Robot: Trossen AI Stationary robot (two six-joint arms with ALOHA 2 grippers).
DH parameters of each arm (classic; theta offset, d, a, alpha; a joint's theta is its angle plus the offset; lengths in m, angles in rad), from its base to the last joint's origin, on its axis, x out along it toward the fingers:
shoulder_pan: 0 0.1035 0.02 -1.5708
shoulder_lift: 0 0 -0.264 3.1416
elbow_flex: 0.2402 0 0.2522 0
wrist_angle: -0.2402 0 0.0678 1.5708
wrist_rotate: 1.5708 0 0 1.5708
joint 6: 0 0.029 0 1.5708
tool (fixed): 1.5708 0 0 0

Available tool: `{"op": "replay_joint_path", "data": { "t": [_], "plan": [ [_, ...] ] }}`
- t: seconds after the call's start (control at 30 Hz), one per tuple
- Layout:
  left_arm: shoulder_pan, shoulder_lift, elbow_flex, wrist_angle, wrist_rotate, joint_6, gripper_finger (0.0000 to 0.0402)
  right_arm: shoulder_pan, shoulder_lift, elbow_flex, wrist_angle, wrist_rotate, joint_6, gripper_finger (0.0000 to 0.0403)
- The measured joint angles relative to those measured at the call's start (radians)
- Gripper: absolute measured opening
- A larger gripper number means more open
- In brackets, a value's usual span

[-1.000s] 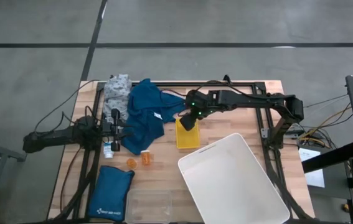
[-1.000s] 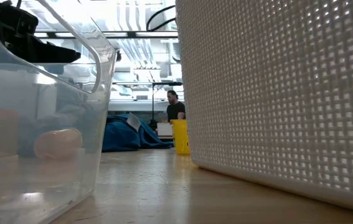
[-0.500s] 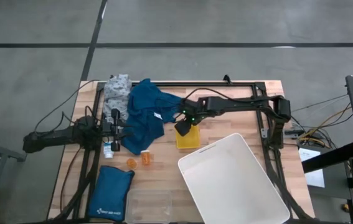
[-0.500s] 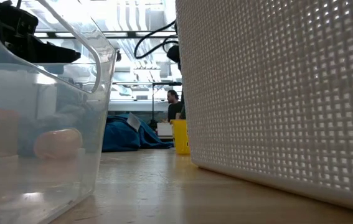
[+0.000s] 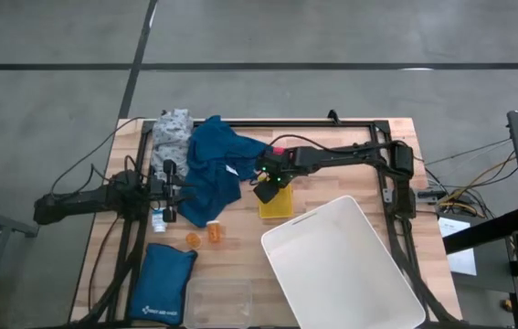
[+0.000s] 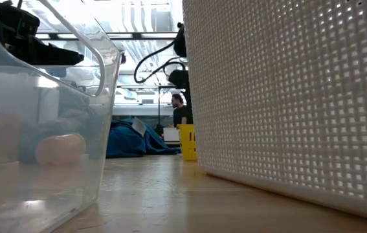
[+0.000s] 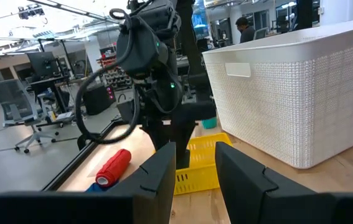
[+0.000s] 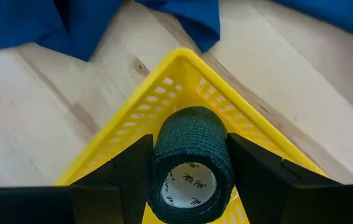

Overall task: Pick & place medical supplies in basket/bin
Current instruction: Put the black bandage into the yellow bin, then put the red bandage into the yellow bin

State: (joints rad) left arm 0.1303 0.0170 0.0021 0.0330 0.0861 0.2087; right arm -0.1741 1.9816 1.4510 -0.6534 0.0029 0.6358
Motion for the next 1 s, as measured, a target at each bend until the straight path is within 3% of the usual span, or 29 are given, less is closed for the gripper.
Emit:
{"op": "replay_joint_path", "data": {
  "t": [0.33, 0.73, 1.0],
  "plan": [
    [0.0, 0.0, 0.0, 0.0, 0.0, 0.0, 0.0118, -0.001, 0.016, 0.016, 0.013, 0.0, -0.002, 0.0198],
    [0.0, 0.0, 0.0, 0.0, 0.0, 0.0, 0.0118, 0.0, 0.015, 0.015, 0.014, 0.0, 0.0, 0.0285],
    [0.0, 0.0, 0.0, 0.0, 0.0, 0.0, 0.0118, 0.0, 0.006, 0.015, 0.013, 0.0, -0.003, 0.0297]
  ]
}}
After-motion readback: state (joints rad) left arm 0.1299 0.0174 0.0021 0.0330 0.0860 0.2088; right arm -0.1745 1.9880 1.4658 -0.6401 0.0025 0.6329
